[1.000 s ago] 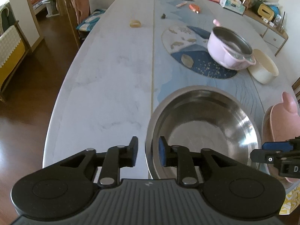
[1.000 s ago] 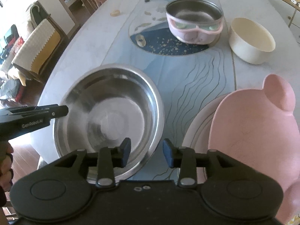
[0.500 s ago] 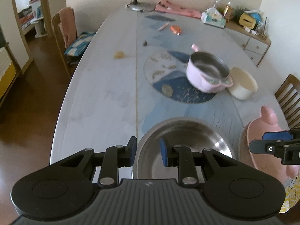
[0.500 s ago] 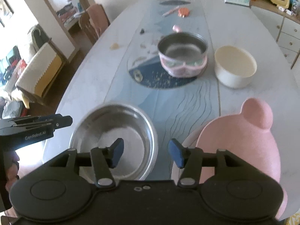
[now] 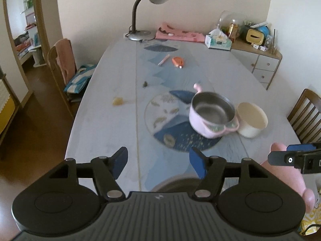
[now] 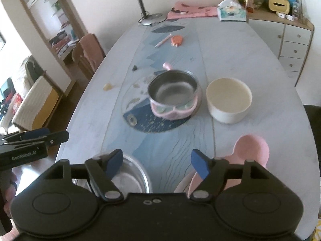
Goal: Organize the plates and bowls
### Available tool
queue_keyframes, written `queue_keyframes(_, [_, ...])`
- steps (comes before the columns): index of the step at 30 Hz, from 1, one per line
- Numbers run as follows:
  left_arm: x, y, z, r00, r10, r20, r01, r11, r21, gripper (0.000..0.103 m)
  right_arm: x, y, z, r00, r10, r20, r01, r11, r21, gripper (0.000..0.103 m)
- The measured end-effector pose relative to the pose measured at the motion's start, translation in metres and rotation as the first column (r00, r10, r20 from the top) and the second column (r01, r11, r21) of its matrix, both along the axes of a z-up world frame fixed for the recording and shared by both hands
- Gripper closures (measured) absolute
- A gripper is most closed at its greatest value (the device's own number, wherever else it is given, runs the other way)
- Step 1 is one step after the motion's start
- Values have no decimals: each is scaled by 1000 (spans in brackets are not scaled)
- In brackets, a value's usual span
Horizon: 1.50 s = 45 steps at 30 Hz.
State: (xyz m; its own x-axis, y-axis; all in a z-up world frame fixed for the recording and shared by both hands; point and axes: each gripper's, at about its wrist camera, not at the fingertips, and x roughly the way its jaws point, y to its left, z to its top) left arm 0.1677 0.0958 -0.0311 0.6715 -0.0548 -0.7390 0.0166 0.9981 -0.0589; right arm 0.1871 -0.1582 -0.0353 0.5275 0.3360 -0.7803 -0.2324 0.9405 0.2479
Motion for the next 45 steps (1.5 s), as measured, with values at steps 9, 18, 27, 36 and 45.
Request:
queue_keyframes(9, [71, -26, 8, 996, -88, 19, 89, 996, -22, 27, 39, -15, -9, 992, -128, -16, 128, 992, 20, 8])
queue_keyframes(18, [160, -53, -14, 985, -167, -52, 163, 984, -72, 27, 84, -20, -41, 972, -216, -93, 219, 975, 27, 7])
queue_keyframes(27, [227, -87, -57, 952, -270, -143, 266, 963, -46, 27, 119, -15, -69, 966, -207, -157, 212, 977, 18, 10])
queue_keyframes(36, [268, -101, -87, 929, -303, -214, 303, 952, -34, 42, 142, -9, -89, 962, -168, -213, 179, 983, 32, 25])
queue_keyframes(45, [288, -104, -102, 917, -302, -261, 293, 953, -74, 61, 155, -10, -98, 952, -181, -245, 209, 974, 91, 27])
